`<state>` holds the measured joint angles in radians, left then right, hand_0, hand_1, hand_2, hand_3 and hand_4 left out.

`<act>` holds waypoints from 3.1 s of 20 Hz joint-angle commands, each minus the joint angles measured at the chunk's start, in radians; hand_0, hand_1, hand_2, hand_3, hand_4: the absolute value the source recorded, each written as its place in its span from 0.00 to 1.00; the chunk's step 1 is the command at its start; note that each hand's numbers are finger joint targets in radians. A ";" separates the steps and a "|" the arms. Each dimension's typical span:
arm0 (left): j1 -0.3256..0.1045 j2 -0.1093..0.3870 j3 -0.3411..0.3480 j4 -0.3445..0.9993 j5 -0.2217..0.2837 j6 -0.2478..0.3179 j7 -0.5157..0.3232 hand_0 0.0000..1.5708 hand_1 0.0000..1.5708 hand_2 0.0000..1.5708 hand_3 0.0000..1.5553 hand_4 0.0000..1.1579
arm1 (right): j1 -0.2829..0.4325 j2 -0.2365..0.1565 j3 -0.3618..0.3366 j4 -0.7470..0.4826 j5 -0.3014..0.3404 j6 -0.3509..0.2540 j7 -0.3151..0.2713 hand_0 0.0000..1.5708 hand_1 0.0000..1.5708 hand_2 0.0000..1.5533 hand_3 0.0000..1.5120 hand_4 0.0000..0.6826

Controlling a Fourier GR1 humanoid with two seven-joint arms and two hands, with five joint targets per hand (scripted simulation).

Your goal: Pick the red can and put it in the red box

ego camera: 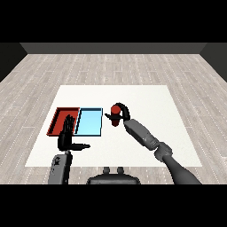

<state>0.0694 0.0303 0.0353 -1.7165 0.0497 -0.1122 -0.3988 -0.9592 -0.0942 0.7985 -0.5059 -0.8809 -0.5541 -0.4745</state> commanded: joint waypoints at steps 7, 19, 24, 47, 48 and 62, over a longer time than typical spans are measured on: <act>-0.036 -0.030 -0.204 -0.102 -0.005 0.050 0.231 0.00 0.00 0.00 0.00 0.00 | 0.136 -0.213 0.019 -0.462 0.114 -0.153 0.103 0.97 0.97 0.94 0.92 0.83; -0.186 -0.030 -0.307 -0.039 -0.066 0.171 0.377 0.00 0.00 0.00 0.00 0.00 | 0.369 -0.474 -0.029 -0.993 0.285 -0.273 0.247 0.95 0.95 0.93 0.93 0.87; -0.267 -0.030 -0.390 0.015 -0.094 0.266 0.435 0.00 0.00 0.00 0.00 0.00 | 0.378 -0.444 -0.075 -1.037 0.368 -0.271 0.315 0.96 0.96 0.94 0.92 0.86; -0.374 -0.030 -0.385 0.282 0.084 0.267 0.351 0.00 0.00 0.00 0.00 0.00 | 0.416 -0.232 -0.265 -1.110 0.737 -0.047 0.519 0.94 0.94 0.93 0.91 0.82; -0.326 -0.030 -0.457 0.224 0.070 0.323 0.353 0.00 0.00 0.00 0.00 0.00 | 0.477 -0.211 -0.218 -1.184 0.816 -0.102 0.544 0.94 0.94 0.92 0.91 0.82; -0.449 -0.030 -0.375 0.368 0.130 0.293 0.343 0.00 0.00 0.00 0.00 0.00 | 0.448 0.001 -0.363 -1.091 0.905 0.084 0.537 0.94 0.94 0.92 0.91 0.80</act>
<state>-0.3309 0.0003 -0.4071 -1.4200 0.1598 0.2242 -0.0403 -0.5262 -0.1272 0.4844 -1.6146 0.0350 -0.5273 0.1048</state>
